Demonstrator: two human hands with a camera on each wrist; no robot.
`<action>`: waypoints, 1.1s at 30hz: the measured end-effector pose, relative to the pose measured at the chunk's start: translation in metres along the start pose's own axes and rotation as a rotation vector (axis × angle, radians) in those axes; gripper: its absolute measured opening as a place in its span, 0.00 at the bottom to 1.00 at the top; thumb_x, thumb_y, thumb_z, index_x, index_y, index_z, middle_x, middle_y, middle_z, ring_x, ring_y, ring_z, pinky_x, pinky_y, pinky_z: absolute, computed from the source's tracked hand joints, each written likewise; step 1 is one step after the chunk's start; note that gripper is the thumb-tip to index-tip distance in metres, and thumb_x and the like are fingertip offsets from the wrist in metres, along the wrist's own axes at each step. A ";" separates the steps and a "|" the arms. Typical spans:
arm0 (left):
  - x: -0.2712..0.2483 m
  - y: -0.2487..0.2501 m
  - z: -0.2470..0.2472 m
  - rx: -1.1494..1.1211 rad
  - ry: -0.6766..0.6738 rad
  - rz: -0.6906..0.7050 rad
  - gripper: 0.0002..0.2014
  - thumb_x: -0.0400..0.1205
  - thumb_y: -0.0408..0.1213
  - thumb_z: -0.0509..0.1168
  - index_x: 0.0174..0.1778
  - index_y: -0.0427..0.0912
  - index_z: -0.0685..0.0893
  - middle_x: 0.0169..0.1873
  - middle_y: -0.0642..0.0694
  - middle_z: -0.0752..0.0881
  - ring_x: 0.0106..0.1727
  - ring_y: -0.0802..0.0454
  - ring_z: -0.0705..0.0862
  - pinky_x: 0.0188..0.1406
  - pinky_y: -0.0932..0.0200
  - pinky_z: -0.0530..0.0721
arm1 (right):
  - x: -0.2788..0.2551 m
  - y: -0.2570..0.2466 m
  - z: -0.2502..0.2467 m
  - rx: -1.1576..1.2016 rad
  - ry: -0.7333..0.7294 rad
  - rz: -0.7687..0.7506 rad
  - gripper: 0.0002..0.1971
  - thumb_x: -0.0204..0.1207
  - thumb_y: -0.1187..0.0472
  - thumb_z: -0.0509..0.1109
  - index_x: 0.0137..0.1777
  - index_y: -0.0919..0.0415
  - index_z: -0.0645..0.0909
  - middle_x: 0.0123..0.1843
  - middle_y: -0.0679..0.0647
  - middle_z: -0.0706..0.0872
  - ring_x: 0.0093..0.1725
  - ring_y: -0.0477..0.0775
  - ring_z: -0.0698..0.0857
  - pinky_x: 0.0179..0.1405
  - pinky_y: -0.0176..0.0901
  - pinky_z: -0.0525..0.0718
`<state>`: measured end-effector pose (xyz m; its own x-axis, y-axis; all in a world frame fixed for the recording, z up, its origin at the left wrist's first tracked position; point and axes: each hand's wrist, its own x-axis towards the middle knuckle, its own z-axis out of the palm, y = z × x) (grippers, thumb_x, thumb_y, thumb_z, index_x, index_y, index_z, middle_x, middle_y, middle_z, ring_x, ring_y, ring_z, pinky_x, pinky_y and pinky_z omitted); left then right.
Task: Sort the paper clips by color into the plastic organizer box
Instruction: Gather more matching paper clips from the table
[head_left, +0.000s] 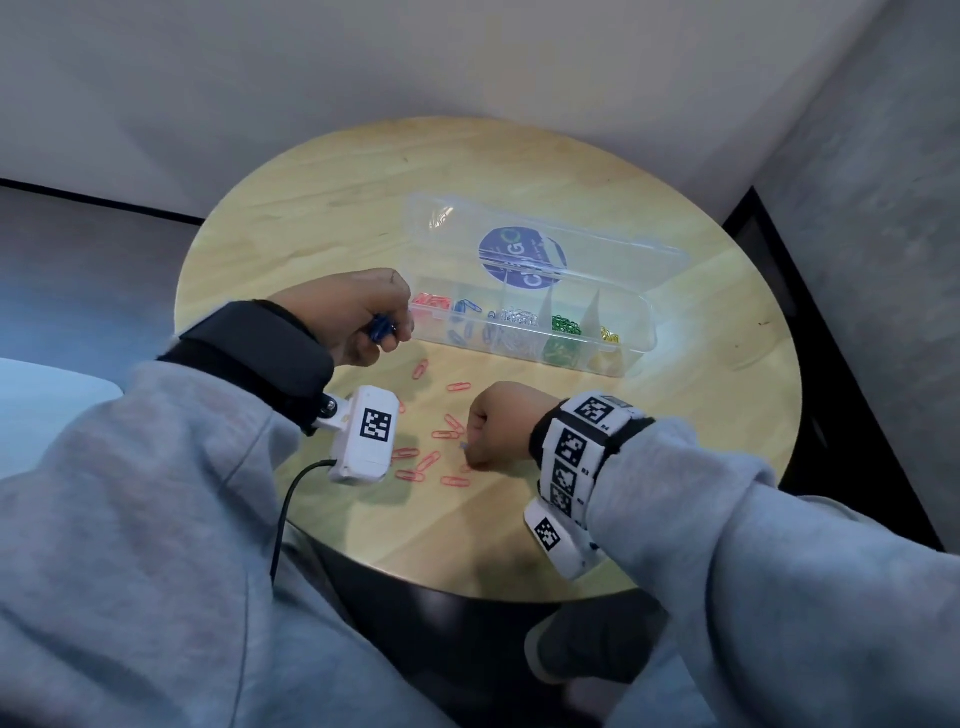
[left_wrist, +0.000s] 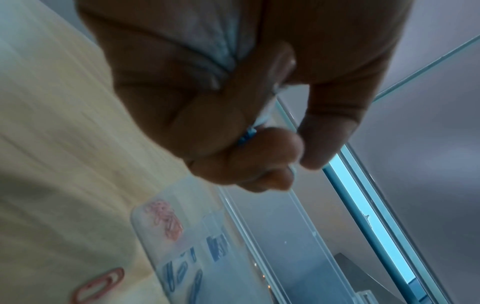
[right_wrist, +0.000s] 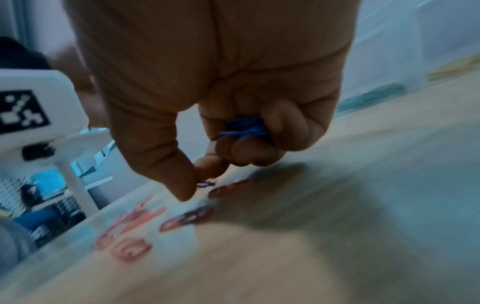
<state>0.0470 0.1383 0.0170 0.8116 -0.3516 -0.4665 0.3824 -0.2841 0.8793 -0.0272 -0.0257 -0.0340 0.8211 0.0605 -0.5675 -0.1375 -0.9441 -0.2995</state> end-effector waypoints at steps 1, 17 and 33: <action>0.001 0.000 0.002 0.004 0.001 -0.008 0.12 0.78 0.24 0.56 0.33 0.45 0.71 0.23 0.46 0.77 0.17 0.57 0.71 0.12 0.72 0.62 | -0.002 0.004 -0.003 0.070 0.004 0.015 0.04 0.69 0.60 0.71 0.35 0.57 0.80 0.35 0.53 0.82 0.35 0.53 0.79 0.37 0.43 0.81; 0.011 0.002 0.025 -0.182 -0.091 -0.008 0.29 0.74 0.09 0.37 0.58 0.34 0.77 0.41 0.41 0.79 0.42 0.50 0.82 0.37 0.67 0.88 | -0.020 0.050 -0.038 1.627 -0.026 0.139 0.13 0.79 0.74 0.52 0.45 0.70 0.80 0.26 0.55 0.76 0.20 0.45 0.77 0.21 0.30 0.81; 0.047 0.022 0.035 -0.246 0.053 0.043 0.26 0.79 0.12 0.43 0.56 0.40 0.79 0.45 0.44 0.78 0.46 0.55 0.81 0.48 0.65 0.82 | 0.005 0.018 -0.093 1.640 0.118 0.062 0.20 0.74 0.80 0.41 0.58 0.75 0.71 0.48 0.66 0.76 0.48 0.61 0.80 0.46 0.43 0.83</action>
<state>0.0780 0.0841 0.0107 0.8487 -0.3099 -0.4286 0.4381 -0.0420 0.8979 0.0259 -0.0723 0.0298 0.8171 -0.0577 -0.5737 -0.5103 0.3909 -0.7661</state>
